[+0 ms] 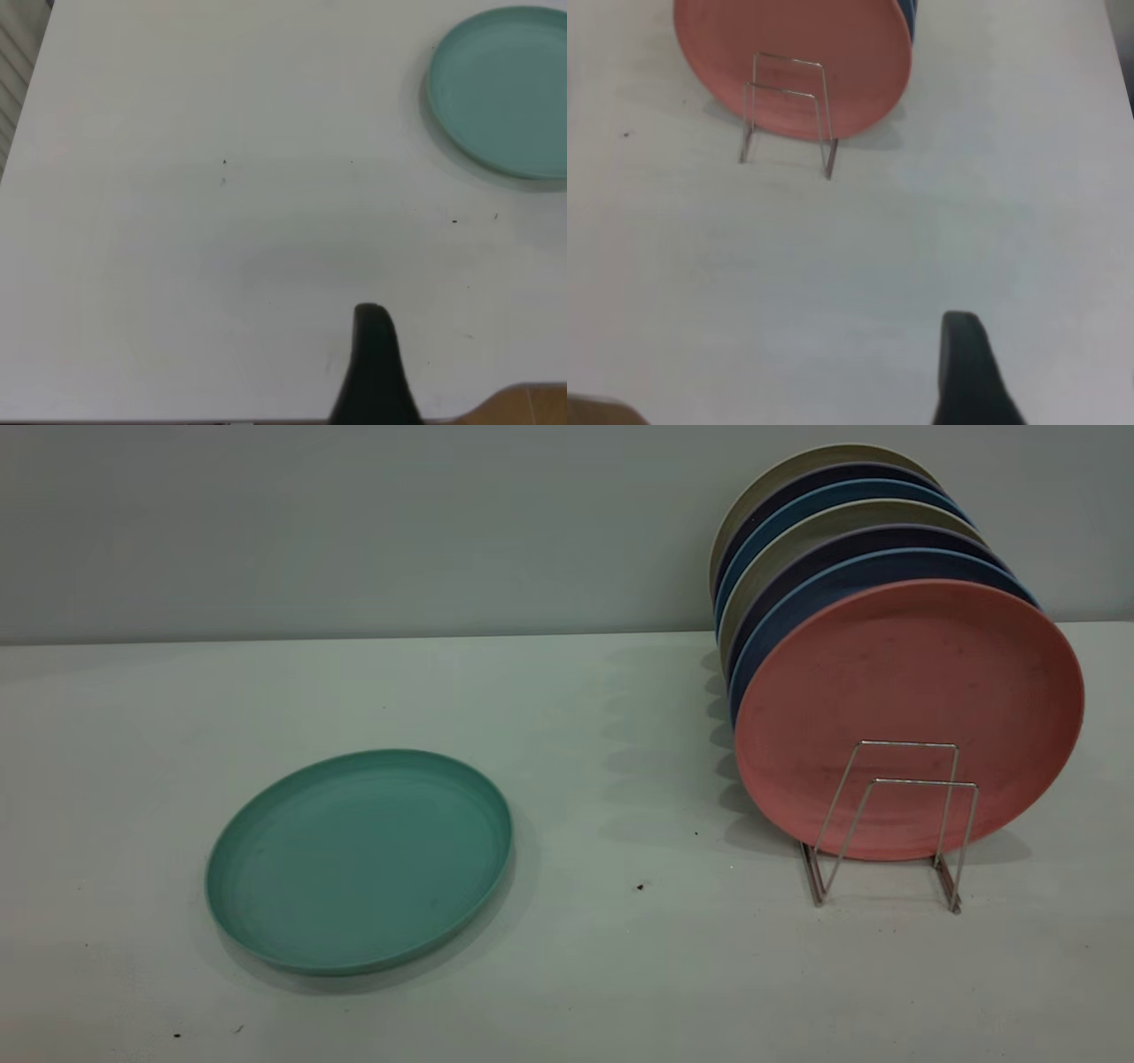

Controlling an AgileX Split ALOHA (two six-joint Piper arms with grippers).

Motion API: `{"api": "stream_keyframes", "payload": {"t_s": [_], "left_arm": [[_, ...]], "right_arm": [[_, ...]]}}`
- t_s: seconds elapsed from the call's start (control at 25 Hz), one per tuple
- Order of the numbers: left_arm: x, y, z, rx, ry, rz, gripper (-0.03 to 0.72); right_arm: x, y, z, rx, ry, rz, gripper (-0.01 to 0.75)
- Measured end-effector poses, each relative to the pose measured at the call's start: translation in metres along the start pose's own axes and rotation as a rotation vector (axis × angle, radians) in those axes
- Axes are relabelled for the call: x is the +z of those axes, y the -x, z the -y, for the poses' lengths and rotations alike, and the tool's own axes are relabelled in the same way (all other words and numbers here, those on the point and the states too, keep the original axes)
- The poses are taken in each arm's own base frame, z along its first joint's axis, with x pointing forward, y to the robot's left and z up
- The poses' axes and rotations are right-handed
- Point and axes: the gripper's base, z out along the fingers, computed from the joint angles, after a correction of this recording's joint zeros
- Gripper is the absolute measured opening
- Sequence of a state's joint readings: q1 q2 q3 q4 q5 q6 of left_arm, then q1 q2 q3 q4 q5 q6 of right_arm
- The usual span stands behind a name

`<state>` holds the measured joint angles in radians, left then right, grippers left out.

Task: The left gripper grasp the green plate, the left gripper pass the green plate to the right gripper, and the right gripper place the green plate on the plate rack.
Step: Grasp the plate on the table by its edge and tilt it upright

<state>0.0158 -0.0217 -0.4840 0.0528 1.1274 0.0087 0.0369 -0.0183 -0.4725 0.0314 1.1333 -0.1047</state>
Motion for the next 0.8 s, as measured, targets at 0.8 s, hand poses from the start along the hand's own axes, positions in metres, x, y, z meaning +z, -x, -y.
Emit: {"api": "stream_keyframes", "payload": {"t_s": [0.8], "left_arm": [[0.028, 0.084, 0.006, -0.008, -0.078, -0.222, 0.591]], "right_arm": [[0.034, 0.074, 0.003, 0.069, 0.057, -0.093, 0.534]]}}
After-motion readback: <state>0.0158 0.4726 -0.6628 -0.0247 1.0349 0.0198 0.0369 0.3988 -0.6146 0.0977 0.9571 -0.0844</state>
